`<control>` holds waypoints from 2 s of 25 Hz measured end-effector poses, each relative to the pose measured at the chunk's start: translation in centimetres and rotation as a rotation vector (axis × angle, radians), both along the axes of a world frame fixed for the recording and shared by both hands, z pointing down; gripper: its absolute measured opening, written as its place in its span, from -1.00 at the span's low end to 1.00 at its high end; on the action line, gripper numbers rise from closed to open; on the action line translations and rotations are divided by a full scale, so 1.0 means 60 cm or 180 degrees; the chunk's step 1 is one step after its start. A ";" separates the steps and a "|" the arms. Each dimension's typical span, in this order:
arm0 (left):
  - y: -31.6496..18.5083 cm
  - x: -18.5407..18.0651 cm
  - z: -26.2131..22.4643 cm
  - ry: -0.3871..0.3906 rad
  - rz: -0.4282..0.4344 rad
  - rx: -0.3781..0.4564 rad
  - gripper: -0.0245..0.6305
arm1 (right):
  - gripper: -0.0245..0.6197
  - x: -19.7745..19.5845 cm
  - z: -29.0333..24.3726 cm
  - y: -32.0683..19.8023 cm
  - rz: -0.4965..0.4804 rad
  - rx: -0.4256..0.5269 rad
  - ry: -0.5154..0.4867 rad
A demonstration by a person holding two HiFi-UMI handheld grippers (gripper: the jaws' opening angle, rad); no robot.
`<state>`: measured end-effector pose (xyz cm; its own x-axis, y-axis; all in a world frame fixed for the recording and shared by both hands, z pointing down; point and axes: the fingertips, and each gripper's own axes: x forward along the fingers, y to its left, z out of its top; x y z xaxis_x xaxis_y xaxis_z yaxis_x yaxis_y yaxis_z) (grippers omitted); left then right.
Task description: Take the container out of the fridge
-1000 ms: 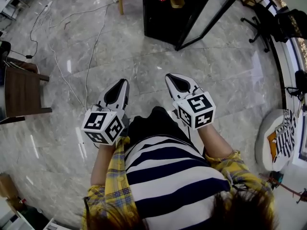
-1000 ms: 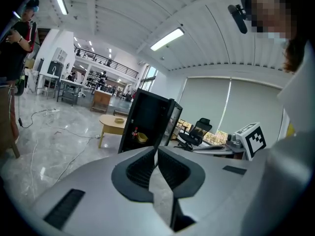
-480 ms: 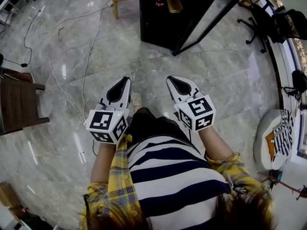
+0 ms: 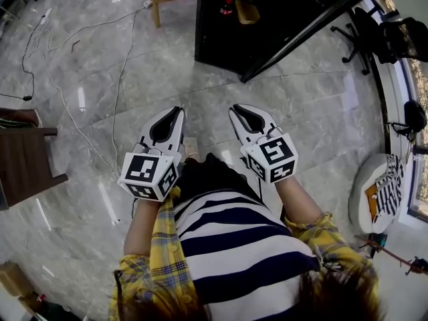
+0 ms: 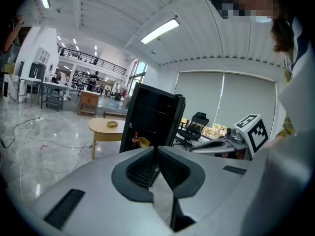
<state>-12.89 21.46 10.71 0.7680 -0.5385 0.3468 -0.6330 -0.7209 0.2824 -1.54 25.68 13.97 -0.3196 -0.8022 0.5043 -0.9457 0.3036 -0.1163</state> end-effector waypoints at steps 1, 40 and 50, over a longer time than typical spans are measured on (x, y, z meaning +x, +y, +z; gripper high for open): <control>-0.013 0.000 0.003 -0.0004 0.0008 -0.0012 -0.82 | -0.82 0.001 0.002 -0.013 0.0010 -0.0008 0.0017; -0.259 0.035 0.186 -0.0127 -0.0346 -0.0402 -0.82 | -0.62 0.151 0.192 -0.341 -0.0109 -0.0394 0.0974; -0.303 0.116 0.282 -0.0164 -0.0456 -0.0504 -0.82 | -0.62 0.238 0.280 -0.430 -0.0172 -0.0350 0.1320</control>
